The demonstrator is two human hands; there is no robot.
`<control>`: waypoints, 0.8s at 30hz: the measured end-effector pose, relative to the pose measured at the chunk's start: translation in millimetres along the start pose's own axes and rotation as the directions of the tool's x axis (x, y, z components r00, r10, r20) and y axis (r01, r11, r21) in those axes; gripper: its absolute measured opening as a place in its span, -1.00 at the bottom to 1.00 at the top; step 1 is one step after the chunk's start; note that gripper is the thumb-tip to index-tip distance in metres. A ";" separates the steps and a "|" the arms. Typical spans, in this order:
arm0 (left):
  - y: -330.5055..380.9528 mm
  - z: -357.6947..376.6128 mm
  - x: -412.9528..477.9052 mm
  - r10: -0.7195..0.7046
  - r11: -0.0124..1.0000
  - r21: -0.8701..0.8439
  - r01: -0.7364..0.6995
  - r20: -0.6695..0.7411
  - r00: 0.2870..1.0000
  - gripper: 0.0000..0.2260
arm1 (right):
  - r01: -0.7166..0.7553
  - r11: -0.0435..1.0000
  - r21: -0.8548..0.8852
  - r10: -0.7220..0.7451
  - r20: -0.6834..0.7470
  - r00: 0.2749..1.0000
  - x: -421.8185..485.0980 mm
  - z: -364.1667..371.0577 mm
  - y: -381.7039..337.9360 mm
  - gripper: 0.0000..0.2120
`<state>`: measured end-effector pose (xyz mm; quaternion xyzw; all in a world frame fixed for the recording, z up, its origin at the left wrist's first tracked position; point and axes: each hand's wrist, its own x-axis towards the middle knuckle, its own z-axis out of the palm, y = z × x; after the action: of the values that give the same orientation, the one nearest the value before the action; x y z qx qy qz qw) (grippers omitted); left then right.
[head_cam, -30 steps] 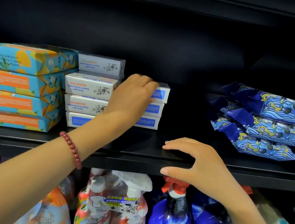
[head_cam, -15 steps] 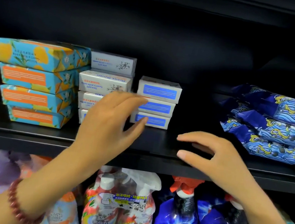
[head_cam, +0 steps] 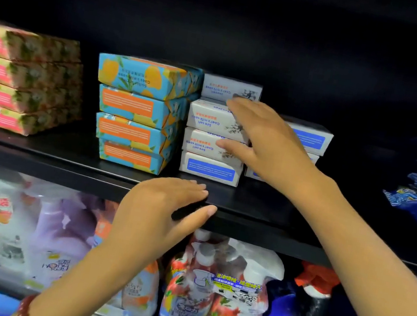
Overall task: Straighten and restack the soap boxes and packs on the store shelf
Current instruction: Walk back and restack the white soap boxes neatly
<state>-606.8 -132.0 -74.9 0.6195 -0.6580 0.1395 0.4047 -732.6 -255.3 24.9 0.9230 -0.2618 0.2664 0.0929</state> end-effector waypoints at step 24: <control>-6.0 5.2 82.2 0.126 0.946 0.283 -0.156 0.120 0.985 -0.38 | -0.156 0.959 0.235 0.255 -0.482 0.838 -112.3 -27.4 51.0 -0.67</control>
<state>-595.3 -194.4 -22.1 0.6299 -0.6923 0.2325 0.2645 -853.0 -241.2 -11.1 0.7911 -0.2998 0.5315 0.0425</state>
